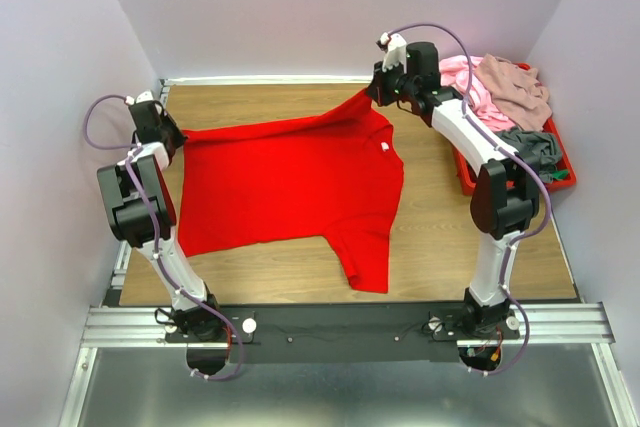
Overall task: Fold and stack the t-shirts
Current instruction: Fold the tshirt
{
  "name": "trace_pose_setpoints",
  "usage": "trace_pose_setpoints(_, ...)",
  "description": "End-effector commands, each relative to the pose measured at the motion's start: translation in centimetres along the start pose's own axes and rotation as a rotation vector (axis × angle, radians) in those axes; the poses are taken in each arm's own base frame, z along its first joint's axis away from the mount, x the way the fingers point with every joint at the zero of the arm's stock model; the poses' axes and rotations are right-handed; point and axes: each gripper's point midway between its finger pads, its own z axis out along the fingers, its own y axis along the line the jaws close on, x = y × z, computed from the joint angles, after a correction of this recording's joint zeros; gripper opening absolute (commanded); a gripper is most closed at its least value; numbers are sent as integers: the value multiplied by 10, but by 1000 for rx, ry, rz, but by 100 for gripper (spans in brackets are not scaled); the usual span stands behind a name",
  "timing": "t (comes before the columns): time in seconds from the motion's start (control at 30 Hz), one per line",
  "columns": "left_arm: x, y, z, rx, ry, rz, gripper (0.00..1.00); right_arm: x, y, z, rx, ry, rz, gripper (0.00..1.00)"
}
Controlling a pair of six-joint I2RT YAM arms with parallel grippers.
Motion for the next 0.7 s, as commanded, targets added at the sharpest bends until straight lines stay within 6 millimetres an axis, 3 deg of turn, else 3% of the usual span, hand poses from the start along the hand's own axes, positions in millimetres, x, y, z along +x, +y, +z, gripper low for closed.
trace_pose_setpoints(0.0, -12, 1, -12, -5, -38, 10, 0, 1, 3, -6, 16, 11, -11, 1)
trace_pose_setpoints(0.13, -12, 5, -16, -23, -42, 7, 3, 5, 2, -6, 17, 18, -8, 1)
trace_pose_setpoints(0.27, -14, 11, -24, -71, -53, -4, 46, 10, 2, -4, 18, 28, -6, 1)
trace_pose_setpoints(0.3, -15, 16, -27, -103, -59, -8, 51, 11, 1, -5, 21, 30, -7, 1)
trace_pose_setpoints(0.43, -36, 22, -56, -175, -141, -34, 64, 16, -1, -8, 37, 41, -16, 1)
trace_pose_setpoints(0.47, -54, 17, -74, -174, -200, -45, 66, 16, -1, -10, 40, 42, -17, 1)
trace_pose_setpoints(0.53, -71, 12, -103, -174, -285, -66, 71, 22, -2, -11, 44, 52, -23, 1)
trace_pose_setpoints(0.67, -85, 3, -140, -148, -371, -70, 75, 30, 3, -17, 25, 69, -40, 1)
